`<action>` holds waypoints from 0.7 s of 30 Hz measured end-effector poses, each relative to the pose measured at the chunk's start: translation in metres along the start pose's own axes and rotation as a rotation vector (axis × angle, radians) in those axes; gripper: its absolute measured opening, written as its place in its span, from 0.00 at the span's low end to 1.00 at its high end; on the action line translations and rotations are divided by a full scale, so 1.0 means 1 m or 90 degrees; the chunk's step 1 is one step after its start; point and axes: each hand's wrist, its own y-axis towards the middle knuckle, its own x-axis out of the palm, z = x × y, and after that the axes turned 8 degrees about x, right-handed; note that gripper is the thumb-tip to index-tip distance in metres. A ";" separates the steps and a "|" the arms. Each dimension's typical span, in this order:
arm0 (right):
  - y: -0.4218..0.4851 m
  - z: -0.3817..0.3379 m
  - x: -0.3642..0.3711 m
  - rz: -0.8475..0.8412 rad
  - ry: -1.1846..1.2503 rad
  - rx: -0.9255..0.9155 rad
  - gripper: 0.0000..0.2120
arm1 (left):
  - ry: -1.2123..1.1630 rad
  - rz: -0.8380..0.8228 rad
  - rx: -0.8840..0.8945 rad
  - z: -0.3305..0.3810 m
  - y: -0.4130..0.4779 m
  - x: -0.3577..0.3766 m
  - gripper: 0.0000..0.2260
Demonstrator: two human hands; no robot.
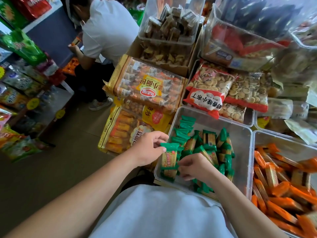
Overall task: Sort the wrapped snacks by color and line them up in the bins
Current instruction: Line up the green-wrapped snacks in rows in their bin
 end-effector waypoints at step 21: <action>0.004 0.004 0.015 0.050 0.128 0.074 0.13 | -0.061 0.137 -0.001 -0.003 0.001 0.004 0.12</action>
